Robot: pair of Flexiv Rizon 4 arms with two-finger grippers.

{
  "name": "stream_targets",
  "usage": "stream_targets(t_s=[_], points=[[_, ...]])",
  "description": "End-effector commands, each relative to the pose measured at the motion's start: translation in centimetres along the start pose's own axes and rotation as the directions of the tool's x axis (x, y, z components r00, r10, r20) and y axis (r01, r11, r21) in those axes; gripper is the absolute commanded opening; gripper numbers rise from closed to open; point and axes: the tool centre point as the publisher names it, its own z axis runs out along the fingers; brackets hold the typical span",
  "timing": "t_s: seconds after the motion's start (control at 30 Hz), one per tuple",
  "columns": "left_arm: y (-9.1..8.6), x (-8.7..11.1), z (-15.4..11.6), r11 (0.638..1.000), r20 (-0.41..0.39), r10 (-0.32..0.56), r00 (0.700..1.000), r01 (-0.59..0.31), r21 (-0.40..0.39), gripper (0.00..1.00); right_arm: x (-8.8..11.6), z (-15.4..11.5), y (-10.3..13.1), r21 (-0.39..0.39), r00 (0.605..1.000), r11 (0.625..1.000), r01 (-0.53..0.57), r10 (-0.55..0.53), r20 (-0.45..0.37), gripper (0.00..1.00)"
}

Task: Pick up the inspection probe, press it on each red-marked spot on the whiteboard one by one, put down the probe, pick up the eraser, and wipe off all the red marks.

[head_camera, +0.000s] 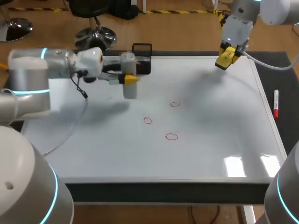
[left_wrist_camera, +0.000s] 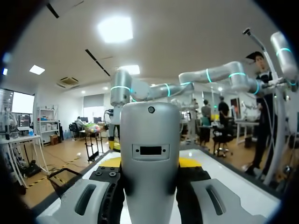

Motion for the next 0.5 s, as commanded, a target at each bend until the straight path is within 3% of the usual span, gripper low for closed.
stream_targets(t_s=[0.03,0.5], points=[[-1.5,-1.0,-2.1,1.0,0.034,0.008,0.999,-0.007,-0.023,0.0,-0.1,-0.1,-0.1,0.0,1.0,1.0,0.002,-0.002,-0.005,0.0],[-1.5,-5.9,-7.6,1.0,0.173,-0.003,0.985,0.007,-0.023,0.0,-0.1,-0.1,-0.1,0.0,1.0,1.0,0.002,-0.002,-0.005,0.0]])
